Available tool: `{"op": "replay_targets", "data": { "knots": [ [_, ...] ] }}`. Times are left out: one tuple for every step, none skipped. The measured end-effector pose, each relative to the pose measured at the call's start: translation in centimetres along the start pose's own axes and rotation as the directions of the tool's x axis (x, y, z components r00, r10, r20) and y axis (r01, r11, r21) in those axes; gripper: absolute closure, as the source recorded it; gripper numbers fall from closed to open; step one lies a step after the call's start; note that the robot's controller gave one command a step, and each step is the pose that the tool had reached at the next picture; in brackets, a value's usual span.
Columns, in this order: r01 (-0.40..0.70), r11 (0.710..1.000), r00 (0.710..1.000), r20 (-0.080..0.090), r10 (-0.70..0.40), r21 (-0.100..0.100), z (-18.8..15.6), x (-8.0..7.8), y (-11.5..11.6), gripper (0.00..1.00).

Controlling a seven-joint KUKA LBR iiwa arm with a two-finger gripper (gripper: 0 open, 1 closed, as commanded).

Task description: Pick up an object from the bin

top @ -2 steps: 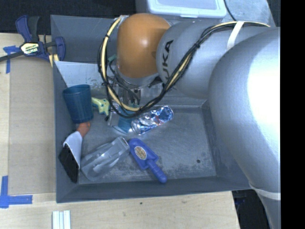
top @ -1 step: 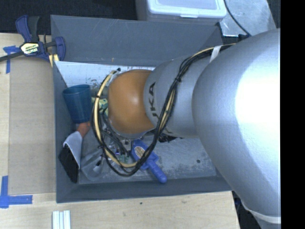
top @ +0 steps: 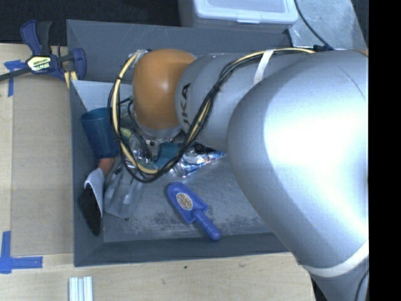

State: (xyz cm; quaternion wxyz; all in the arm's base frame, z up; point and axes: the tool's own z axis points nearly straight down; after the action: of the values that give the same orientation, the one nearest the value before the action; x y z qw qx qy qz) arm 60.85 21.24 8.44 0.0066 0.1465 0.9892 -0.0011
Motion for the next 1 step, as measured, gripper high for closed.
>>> {"op": "replay_targets", "data": {
  "knots": [
    [0.086,0.996,0.996,0.040,-0.086,-0.016,0.70,6.67,-9.35,1.00]
  ]
}}
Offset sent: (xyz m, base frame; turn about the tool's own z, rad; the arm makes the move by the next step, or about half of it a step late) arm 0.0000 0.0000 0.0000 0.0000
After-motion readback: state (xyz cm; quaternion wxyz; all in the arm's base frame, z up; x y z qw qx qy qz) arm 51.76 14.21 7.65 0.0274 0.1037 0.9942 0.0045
